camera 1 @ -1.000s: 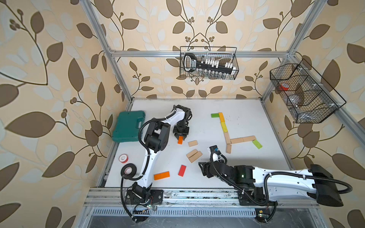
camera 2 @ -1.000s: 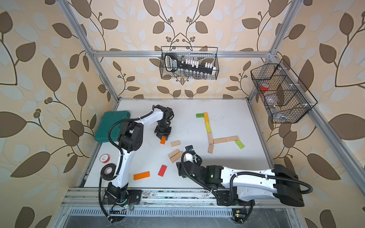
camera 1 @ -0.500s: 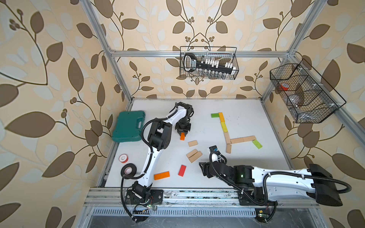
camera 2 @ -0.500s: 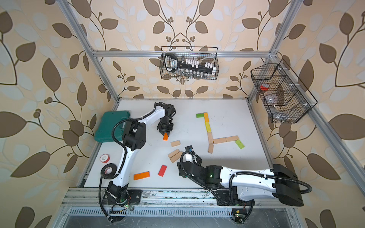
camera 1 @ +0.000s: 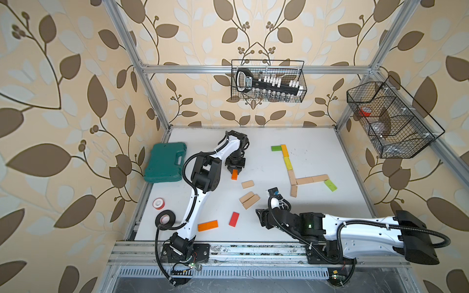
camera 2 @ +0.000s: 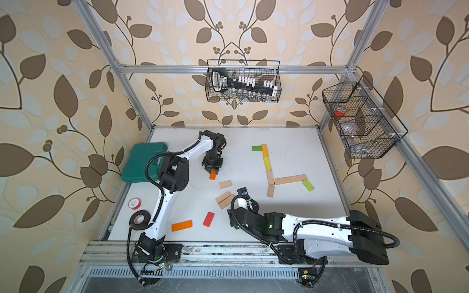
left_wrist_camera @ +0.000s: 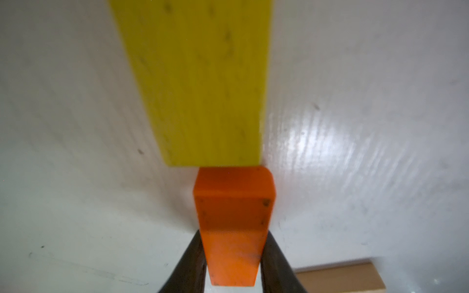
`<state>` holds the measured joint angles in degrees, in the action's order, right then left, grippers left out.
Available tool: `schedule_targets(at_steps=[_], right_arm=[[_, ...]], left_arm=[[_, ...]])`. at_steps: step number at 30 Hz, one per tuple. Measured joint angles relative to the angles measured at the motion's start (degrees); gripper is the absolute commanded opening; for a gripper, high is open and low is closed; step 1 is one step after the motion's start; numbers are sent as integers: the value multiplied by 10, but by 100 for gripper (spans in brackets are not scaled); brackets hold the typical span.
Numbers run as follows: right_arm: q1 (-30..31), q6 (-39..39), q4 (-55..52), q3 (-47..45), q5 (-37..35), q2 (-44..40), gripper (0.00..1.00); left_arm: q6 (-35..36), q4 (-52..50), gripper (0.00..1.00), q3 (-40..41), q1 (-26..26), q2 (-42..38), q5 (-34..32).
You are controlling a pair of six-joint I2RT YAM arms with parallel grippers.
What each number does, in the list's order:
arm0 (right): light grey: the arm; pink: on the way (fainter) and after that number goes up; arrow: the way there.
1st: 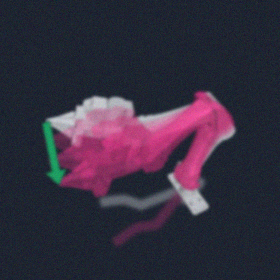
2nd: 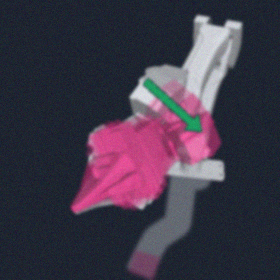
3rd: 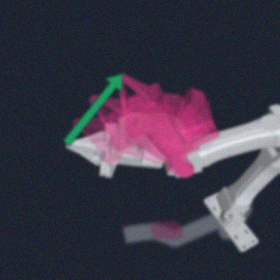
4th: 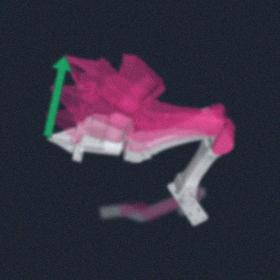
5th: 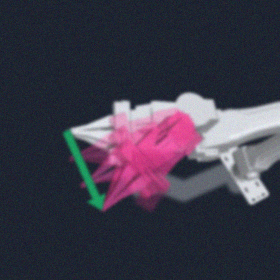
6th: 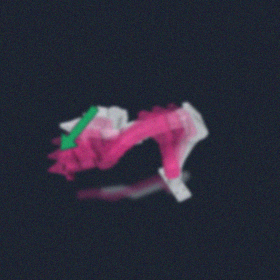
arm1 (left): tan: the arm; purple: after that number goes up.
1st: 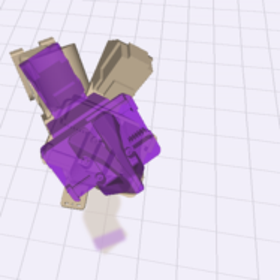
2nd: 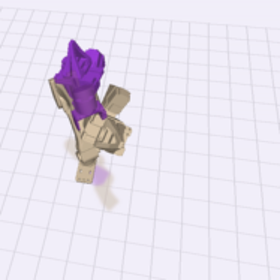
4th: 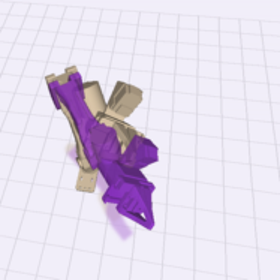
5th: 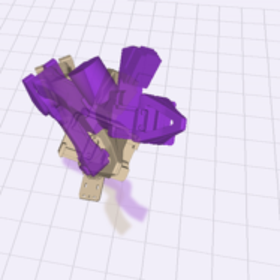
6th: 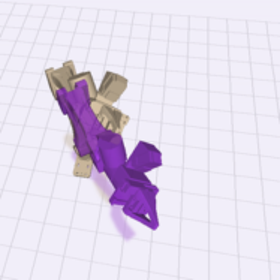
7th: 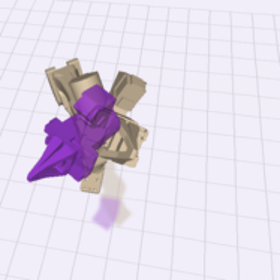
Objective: Assemble a giraffe with building blocks
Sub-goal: Assemble the building block at the center of the board.
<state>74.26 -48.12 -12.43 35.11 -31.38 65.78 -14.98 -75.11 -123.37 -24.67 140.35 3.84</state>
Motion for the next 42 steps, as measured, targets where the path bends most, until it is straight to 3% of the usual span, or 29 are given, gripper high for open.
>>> schedule_targets(at_steps=[13,20,31,37,42], right_arm=[[0,3,0,0,0,4,75],[0,4,0,0,0,12,75],[-2,5,1,0,0,13,75],[-2,8,1,0,1,17,75],[-2,8,1,0,1,17,75]], left_arm=[[0,-12,32,-29,4,17,1],[0,-21,43,-44,8,26,1],[0,-23,35,-44,11,26,2],[1,-22,38,-46,11,27,3],[1,-22,47,-56,11,32,5]])
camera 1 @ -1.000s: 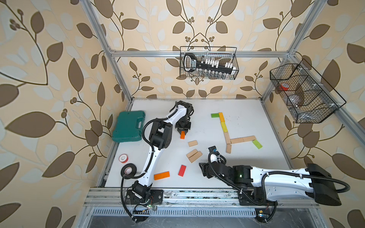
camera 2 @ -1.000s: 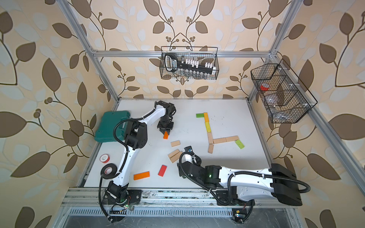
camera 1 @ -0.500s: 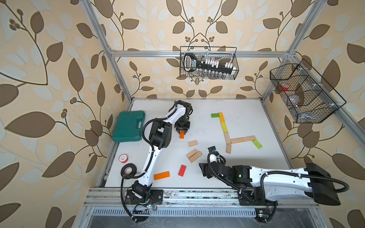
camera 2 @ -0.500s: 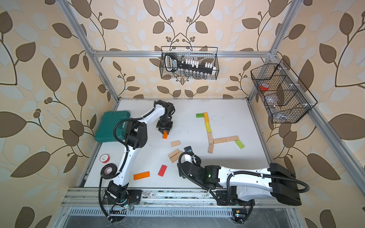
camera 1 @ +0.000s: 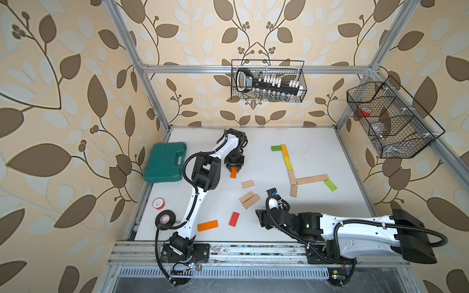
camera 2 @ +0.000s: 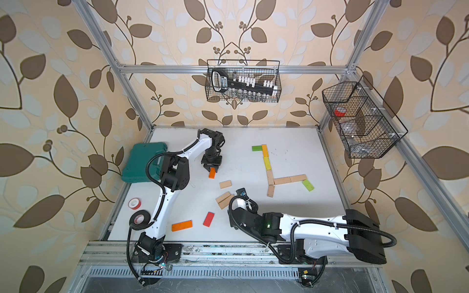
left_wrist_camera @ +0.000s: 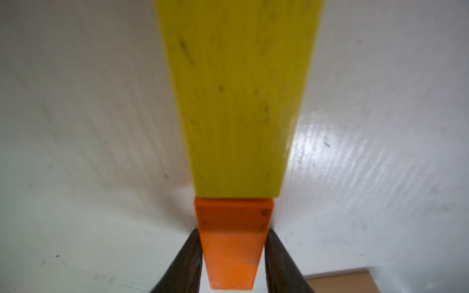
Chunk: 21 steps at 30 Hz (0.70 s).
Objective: Assemble a giraffe with building blocks
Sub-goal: Assemble the building block at the center of the board.
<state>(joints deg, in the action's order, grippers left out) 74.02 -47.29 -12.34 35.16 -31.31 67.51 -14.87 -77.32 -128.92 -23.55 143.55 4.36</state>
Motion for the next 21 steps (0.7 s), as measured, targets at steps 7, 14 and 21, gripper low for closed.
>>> schedule_targets(at_steps=[7,14,21], right_arm=[[-3,0,0,0,0,0,75],[-3,0,-11,3,0,-7,75],[-4,-5,-26,12,-14,-47,75]], left_arm=[[1,0,57,-1,0,0,-1],[-3,1,61,-8,0,-52,-11],[-12,20,59,35,0,-278,-43]])
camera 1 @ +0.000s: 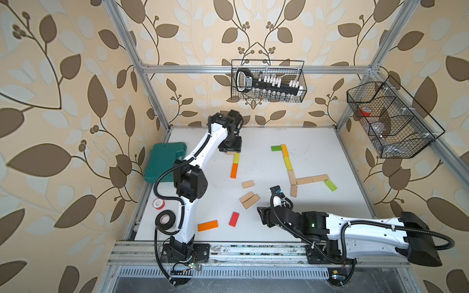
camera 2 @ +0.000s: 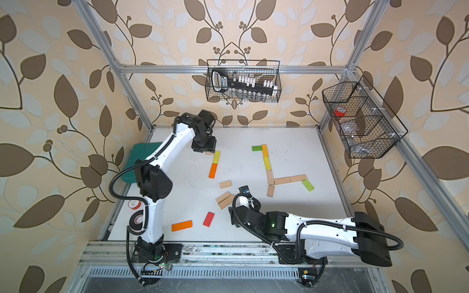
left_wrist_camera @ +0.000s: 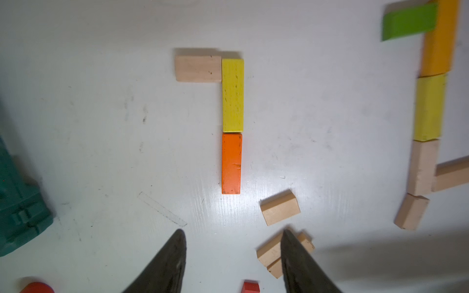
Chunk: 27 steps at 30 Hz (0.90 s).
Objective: Assemble a giraffe with building blocks
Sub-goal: Assemble the building block at the center of the board, then pick up the building block from the center of the board.
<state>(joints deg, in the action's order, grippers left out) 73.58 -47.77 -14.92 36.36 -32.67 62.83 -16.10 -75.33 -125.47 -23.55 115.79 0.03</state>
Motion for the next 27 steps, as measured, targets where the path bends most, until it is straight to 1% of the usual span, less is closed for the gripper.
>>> schedule_targets(at_steps=[3,5,9,15,20,23,27], right_arm=[[-2,-5,-5,1,-5,-16,74],[-3,-8,-8,1,-9,-21,74],[-4,-15,-13,1,-12,-24,75],[-6,-21,-16,1,-12,-22,75],[-9,-21,-12,1,-9,-11,75],[-11,-21,-5,1,-4,-10,75],[-13,-21,16,-9,5,-10,75]], left_arm=[[-12,8,59,63,0,-116,-9],[-21,16,59,116,0,-179,-14],[-35,28,59,217,0,-258,-9],[-37,57,61,348,0,-304,21],[-4,110,64,432,0,-316,90],[24,141,65,450,-8,-311,123],[76,176,66,442,-48,-267,128]])
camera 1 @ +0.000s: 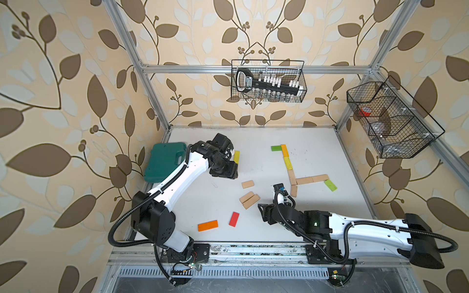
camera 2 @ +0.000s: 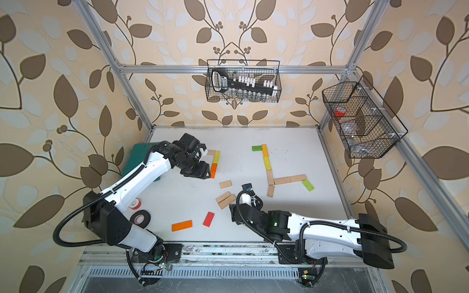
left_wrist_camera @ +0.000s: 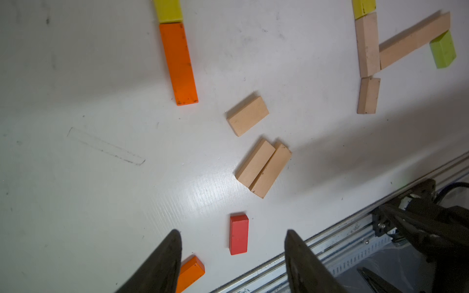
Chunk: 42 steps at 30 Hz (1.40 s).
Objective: Assemble a giraffe with building blocks
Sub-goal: Pick up the building block from the center of the board.
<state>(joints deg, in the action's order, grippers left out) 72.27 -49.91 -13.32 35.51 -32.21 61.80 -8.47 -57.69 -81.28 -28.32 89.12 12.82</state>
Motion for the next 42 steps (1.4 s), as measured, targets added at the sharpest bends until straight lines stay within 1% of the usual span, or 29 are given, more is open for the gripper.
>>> schedule_targets(at_steps=[5,10,13,17,21,26,31,37,42], right_arm=[[-2,0,15,-26,9,-5,75],[-8,-1,22,-51,13,-23,75],[-14,-1,24,-63,16,-38,75],[-24,-2,28,-81,20,-61,75],[-33,-2,28,-92,24,-72,75],[-39,-2,29,-93,29,-73,75],[-42,-2,29,-93,35,-69,75],[-46,-2,30,-93,38,-68,75],[-46,-2,33,-93,42,-59,74]], left_arm=[[77,45,64,0,-44,76,-15],[127,65,63,-13,-47,130,-17],[144,66,64,-43,-48,178,-26],[161,68,70,-71,-55,233,-31],[169,65,71,-88,-63,273,-38],[175,66,71,-101,-67,305,-44],[179,69,66,-109,-70,321,-44],[181,73,63,-107,-76,325,-50],[183,83,49,-98,-85,323,-68]])
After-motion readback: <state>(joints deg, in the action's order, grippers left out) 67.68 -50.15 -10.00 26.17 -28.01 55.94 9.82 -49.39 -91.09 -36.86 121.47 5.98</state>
